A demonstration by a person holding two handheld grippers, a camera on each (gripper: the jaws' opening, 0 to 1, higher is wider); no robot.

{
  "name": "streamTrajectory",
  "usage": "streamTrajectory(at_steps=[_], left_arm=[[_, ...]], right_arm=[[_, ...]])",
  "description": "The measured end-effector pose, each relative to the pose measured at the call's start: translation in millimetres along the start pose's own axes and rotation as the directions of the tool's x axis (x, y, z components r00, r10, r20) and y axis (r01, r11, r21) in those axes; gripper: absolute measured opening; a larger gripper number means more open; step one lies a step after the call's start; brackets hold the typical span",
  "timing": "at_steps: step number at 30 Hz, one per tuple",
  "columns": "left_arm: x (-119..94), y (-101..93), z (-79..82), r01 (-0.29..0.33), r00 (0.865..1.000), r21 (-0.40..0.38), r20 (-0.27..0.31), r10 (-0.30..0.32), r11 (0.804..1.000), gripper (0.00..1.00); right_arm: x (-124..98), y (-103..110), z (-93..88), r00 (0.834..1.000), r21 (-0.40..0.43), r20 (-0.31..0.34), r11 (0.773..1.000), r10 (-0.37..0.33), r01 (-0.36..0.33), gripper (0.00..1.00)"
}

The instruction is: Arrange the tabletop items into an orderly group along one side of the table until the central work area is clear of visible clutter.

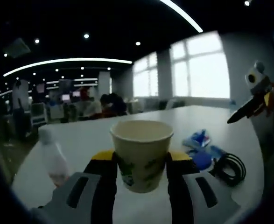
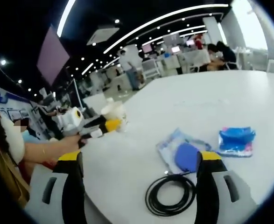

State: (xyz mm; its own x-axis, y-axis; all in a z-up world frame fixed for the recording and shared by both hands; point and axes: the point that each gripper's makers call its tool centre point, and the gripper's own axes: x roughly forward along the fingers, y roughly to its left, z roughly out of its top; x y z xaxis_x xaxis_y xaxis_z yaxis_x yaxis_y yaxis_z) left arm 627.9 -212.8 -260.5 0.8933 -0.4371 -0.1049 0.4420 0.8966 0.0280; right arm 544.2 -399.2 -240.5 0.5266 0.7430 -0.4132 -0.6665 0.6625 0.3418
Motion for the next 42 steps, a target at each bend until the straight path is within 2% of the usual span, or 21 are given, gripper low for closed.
streamTrajectory(at_steps=[3, 6, 11, 13, 15, 22, 25, 28, 30, 39, 42], left_arm=[[6, 4.0, -4.5, -0.006, 1.000, -0.004, -0.005, 0.006, 1.000, 0.39], [12, 17.7, -12.6, -0.054, 0.998, -0.005, -0.021, 0.053, 0.999, 0.39], [19, 33.7, -25.3, -0.094, 0.995, -0.042, -0.029, 0.093, 0.995, 0.39], [21, 40.5, -32.9, -0.124, 0.991, -0.032, -0.056, 0.122, 0.992, 0.39], [21, 42.1, -36.1, -0.132, 0.990, -0.027, -0.059, 0.130, 0.991, 0.39], [22, 55.8, -56.7, -0.176, 0.981, -0.032, -0.092, 0.173, 0.984, 0.39], [22, 61.4, -59.6, -0.195, 0.978, -0.058, -0.092, 0.189, 0.979, 0.39], [23, 65.1, -62.2, -0.212, 0.973, -0.025, -0.096, 0.209, 0.977, 0.39], [24, 68.1, -65.0, -0.225, 0.971, -0.045, -0.096, 0.220, 0.973, 0.39], [27, 73.4, -84.0, -0.256, 0.960, -0.021, -0.119, 0.252, 0.966, 0.39], [28, 74.4, -89.9, -0.262, 0.958, -0.043, -0.130, 0.254, 0.964, 0.39]], right_arm=[[3, -3, -5.8, 1.000, 0.011, -0.014, 1.000, -0.004, 0.005, 0.99], [6, -6, -10.8, 1.000, 0.016, -0.029, 1.000, -0.006, 0.006, 0.99], [7, -10, -16.9, 0.998, 0.010, -0.055, 1.000, -0.017, 0.017, 0.99], [7, -12, -19.0, 0.998, 0.010, -0.064, 1.000, -0.021, 0.022, 0.98], [7, -14, -20.4, 0.997, 0.011, -0.068, 1.000, -0.021, 0.022, 0.96], [13, -10, -26.5, 0.996, 0.007, -0.088, 1.000, -0.004, 0.005, 0.96], [14, -10, -29.3, 0.995, 0.003, -0.098, 1.000, 0.000, 0.000, 0.97], [13, -11, -32.3, 0.994, 0.001, -0.110, 1.000, -0.004, 0.004, 0.97], [13, -13, -33.4, 0.993, -0.001, -0.115, 1.000, -0.007, 0.006, 0.97], [14, -14, -34.7, 0.992, -0.009, -0.129, 1.000, -0.004, 0.003, 0.96], [13, -14, -35.2, 0.991, -0.008, -0.131, 1.000, -0.003, 0.002, 0.96]])
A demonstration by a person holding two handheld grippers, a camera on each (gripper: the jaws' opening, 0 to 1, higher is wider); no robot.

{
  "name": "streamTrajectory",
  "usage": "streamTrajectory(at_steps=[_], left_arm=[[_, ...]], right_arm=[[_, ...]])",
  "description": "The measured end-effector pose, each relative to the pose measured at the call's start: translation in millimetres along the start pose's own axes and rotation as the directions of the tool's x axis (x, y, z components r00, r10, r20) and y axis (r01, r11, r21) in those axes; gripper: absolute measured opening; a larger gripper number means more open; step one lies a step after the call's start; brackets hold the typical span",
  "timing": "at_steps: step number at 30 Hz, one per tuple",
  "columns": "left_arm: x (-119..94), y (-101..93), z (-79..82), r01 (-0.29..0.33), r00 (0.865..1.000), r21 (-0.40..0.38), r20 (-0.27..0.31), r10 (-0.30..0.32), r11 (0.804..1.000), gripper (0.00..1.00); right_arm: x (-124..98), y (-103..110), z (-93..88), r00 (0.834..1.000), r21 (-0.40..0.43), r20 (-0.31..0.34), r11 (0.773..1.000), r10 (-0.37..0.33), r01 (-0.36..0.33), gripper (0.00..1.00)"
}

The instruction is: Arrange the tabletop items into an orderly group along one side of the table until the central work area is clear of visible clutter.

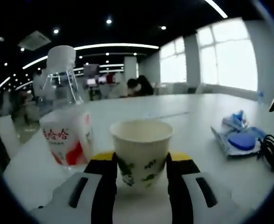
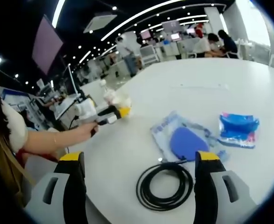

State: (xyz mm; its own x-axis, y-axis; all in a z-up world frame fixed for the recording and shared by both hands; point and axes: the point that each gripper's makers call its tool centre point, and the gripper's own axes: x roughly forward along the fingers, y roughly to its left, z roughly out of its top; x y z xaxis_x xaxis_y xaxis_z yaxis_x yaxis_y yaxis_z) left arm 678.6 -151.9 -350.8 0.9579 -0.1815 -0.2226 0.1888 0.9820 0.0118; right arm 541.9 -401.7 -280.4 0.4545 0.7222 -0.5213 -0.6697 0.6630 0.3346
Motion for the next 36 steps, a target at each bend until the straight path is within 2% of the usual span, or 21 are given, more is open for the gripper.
streamTrajectory(at_steps=[9, 11, 12, 16, 26, 36], left_arm=[[3, -0.2, -2.9, -0.003, 1.000, -0.017, -0.008, 0.003, 1.000, 0.40], [4, -0.8, -6.3, 0.001, 1.000, -0.046, -0.030, -0.003, 0.999, 0.40], [4, 0.0, -12.9, -0.001, 0.998, -0.063, -0.061, -0.003, 0.998, 0.39], [1, 0.7, -20.7, -0.001, 0.996, -0.043, -0.092, -0.003, 0.999, 0.38], [-17, -6.8, -28.0, 0.015, 0.987, -0.081, -0.158, -0.027, 0.997, 0.54], [-33, -15.1, -26.5, 0.025, 0.979, -0.103, -0.197, -0.046, 0.994, 0.71]], right_arm=[[-1, -3, -4.3, 1.000, 0.002, -0.015, 1.000, -0.014, 0.014, 0.96], [-1, -2, -4.6, 1.000, 0.000, -0.017, 1.000, -0.011, 0.011, 0.96], [-1, -2, -4.9, 1.000, -0.001, -0.019, 1.000, -0.009, 0.009, 0.96], [0, 0, -7.2, 1.000, -0.006, -0.028, 1.000, -0.002, 0.001, 0.95], [-5, -1, -1.1, 1.000, 0.012, 0.003, 1.000, -0.012, 0.012, 0.96], [-16, -10, 8.3, 0.997, 0.056, 0.061, 0.997, -0.056, 0.052, 0.98]])
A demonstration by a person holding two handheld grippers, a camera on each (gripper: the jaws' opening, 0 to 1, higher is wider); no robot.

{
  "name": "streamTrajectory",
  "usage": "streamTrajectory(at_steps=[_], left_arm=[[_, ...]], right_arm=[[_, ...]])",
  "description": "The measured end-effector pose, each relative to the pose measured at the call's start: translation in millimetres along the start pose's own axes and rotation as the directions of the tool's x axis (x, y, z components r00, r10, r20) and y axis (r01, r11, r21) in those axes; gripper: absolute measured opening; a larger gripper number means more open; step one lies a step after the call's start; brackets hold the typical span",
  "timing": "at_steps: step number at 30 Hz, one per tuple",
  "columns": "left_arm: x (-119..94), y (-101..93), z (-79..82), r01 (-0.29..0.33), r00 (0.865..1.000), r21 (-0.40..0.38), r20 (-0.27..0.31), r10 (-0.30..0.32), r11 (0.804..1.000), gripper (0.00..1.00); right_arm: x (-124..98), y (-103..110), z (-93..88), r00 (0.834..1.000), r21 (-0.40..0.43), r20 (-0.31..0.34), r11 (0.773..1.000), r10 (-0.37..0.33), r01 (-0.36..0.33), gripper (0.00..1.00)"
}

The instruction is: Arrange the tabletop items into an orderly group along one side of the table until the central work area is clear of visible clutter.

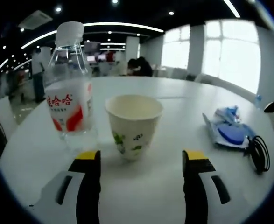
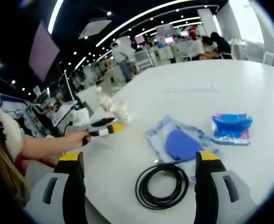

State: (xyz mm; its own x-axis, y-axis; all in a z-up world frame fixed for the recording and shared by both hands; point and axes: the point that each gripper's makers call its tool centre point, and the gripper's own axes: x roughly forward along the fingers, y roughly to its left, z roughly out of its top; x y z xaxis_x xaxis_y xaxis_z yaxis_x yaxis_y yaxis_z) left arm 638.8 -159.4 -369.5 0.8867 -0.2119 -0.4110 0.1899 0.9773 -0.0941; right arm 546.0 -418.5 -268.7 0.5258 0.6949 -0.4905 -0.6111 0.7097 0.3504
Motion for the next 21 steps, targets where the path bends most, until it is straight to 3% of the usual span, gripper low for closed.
streamTrajectory(at_steps=[6, 11, 16, 21], left_arm=[[-16, -15.1, 0.1, 0.031, 0.999, 0.034, -0.019, -0.030, 0.999, 0.74], [-26, -31.0, 1.8, 0.091, 0.995, 0.031, -0.040, -0.090, 0.995, 0.82], [-35, -51.6, -1.4, 0.167, 0.983, 0.039, -0.083, -0.163, 0.985, 0.96], [-42, -78.1, 0.5, 0.256, 0.964, 0.078, -0.099, -0.248, 0.964, 0.99]], right_arm=[[-6, -11, 1.2, 0.999, 0.050, 0.016, 0.998, -0.036, 0.036, 0.98], [-12, -13, 1.3, 0.999, 0.067, 0.025, 0.997, -0.048, 0.046, 0.99], [-17, -21, -5.0, 0.997, 0.101, 0.018, 0.992, -0.076, 0.074, 0.99], [-21, -29, -9.8, 0.995, 0.164, 0.021, 0.982, -0.099, 0.094, 0.98]])
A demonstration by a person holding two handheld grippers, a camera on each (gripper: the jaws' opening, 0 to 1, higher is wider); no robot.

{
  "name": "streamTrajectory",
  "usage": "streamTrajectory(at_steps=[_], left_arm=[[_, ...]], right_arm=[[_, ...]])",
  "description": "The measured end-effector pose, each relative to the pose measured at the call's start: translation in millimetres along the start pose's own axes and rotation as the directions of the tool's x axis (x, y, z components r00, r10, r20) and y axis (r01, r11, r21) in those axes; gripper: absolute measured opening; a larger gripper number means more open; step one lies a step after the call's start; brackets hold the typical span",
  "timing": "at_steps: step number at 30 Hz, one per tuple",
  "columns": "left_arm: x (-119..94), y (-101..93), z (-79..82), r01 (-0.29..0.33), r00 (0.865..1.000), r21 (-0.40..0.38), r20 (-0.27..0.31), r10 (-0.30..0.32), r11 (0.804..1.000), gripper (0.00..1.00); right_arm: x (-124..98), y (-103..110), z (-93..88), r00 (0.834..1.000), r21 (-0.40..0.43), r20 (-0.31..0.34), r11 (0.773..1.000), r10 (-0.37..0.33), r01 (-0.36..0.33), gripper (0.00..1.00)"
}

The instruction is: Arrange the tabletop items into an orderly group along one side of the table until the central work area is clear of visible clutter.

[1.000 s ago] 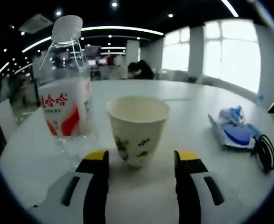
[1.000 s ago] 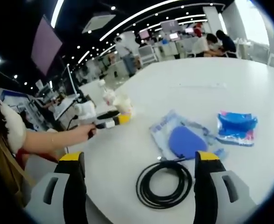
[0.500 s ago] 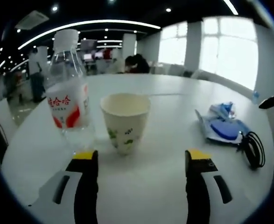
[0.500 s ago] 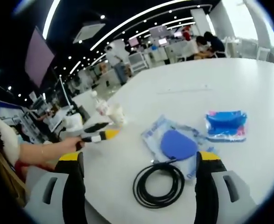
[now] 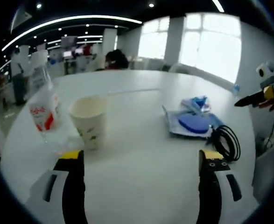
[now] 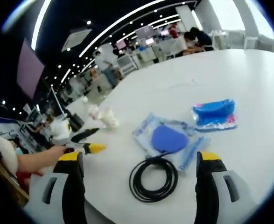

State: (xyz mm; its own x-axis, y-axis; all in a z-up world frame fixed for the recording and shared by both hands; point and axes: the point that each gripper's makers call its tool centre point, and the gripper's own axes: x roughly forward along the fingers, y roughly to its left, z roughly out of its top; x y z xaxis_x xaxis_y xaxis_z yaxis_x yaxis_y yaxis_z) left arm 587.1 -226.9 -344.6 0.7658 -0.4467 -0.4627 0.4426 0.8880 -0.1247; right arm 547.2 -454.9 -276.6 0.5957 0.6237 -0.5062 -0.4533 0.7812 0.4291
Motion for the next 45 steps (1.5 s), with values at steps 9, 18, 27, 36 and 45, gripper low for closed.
streamTrajectory(at_steps=[9, 18, 27, 36, 45], left_arm=[[11, -35.6, 1.0, 0.117, 0.993, 0.077, -0.027, -0.115, 0.990, 0.99], [23, -50.3, 9.3, 0.160, 0.987, 0.093, -0.028, -0.158, 0.983, 0.99], [39, -58.9, 13.8, 0.184, 0.983, 0.080, -0.032, -0.182, 0.980, 0.96], [62, -56.4, 9.3, 0.187, 0.982, -0.001, -0.032, -0.187, 0.982, 0.90], [80, -50.8, 18.6, 0.168, 0.986, -0.016, 0.006, -0.167, 0.986, 0.77]], right_arm=[[-4, -7, -5.7, 1.000, 0.039, -0.002, 0.999, -0.020, 0.020, 0.99], [-3, -17, -10.7, 0.999, 0.068, -0.006, 0.997, -0.041, 0.042, 0.97], [6, -33, -17.1, 0.997, 0.124, -0.023, 0.989, -0.077, 0.079, 0.92], [23, -52, -23.6, 0.989, 0.159, -0.068, 0.978, -0.128, 0.138, 0.85], [39, -75, -26.3, 0.968, 0.222, -0.082, 0.942, -0.239, 0.251, 0.70]])
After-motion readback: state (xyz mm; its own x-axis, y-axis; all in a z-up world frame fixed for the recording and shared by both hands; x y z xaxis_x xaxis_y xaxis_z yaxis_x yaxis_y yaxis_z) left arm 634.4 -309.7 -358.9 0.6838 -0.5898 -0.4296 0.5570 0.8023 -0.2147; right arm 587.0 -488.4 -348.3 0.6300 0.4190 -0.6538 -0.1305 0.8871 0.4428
